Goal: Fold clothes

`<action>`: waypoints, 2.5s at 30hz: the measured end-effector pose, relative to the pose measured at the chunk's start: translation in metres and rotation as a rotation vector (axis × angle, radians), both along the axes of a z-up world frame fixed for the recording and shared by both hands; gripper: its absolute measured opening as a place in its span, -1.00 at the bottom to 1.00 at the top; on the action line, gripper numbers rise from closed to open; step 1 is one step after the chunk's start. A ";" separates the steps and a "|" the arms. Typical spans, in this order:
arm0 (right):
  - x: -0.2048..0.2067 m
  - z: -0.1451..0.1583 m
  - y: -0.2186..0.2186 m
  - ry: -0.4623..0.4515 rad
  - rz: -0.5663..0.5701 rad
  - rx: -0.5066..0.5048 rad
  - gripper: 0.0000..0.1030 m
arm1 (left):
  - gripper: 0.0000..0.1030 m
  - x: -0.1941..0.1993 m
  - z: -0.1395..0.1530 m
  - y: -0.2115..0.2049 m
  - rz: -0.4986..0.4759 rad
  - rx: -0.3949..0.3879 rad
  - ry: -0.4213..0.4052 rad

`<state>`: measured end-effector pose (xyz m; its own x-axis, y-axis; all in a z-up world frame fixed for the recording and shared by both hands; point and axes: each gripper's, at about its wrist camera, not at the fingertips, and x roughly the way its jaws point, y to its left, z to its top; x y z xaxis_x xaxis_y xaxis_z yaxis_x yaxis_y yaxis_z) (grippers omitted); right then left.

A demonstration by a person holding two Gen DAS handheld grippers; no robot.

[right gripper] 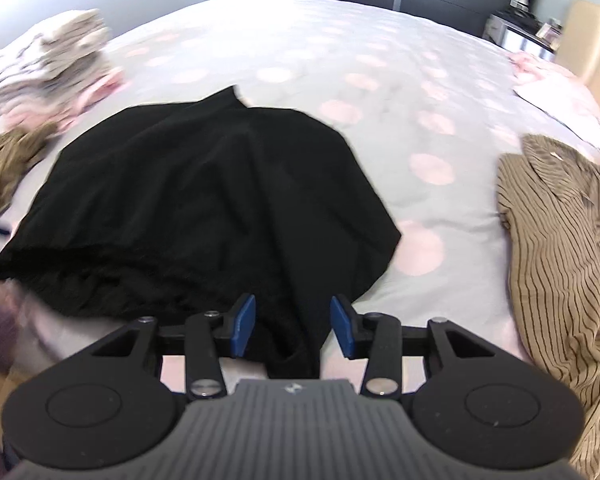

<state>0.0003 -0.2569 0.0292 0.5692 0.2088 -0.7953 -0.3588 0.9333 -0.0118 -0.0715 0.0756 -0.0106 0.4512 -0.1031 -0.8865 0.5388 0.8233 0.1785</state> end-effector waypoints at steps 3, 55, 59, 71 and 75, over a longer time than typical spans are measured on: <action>0.012 -0.008 0.001 0.036 -0.014 0.003 -0.24 | -0.77 0.007 -0.013 -0.001 0.031 0.021 0.019; 0.019 -0.053 -0.009 0.393 -0.205 0.092 -0.14 | -0.24 0.000 -0.001 0.025 0.320 -0.100 0.080; 0.022 -0.069 -0.016 0.481 -0.264 0.147 -0.14 | -0.24 0.004 -0.014 0.029 0.338 -0.083 0.151; 0.034 -0.052 0.000 0.463 -0.293 0.202 -0.82 | -0.23 0.004 -0.015 0.028 0.347 -0.069 0.170; 0.046 -0.020 0.005 0.386 -0.321 0.285 -0.85 | -0.23 0.000 0.003 0.037 0.389 -0.137 0.096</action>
